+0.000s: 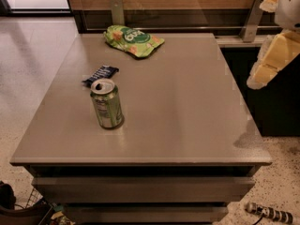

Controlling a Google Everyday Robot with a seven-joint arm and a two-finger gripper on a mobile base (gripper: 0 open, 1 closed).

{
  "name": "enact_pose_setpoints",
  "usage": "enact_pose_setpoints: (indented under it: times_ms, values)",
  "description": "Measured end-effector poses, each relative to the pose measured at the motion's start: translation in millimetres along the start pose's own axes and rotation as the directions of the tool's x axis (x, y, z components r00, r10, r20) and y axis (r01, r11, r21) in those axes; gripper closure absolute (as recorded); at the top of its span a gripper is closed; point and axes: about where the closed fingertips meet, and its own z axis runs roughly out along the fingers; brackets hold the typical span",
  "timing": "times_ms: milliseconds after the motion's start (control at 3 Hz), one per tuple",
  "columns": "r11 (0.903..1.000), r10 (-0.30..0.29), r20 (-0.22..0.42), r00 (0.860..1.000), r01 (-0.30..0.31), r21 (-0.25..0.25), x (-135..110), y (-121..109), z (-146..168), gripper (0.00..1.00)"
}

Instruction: Pick green rice chip bag

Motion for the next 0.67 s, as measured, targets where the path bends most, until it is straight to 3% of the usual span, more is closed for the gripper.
enact_pose_setpoints:
  times_ms: [333,667]
  values:
    - [0.9888,0.038,0.209,0.977,-0.067,0.133,-31.4,-87.0,22.6,0.00]
    - [0.9820,0.067,0.402,0.913,-0.132,0.135,-69.3,-138.8,53.7,0.00]
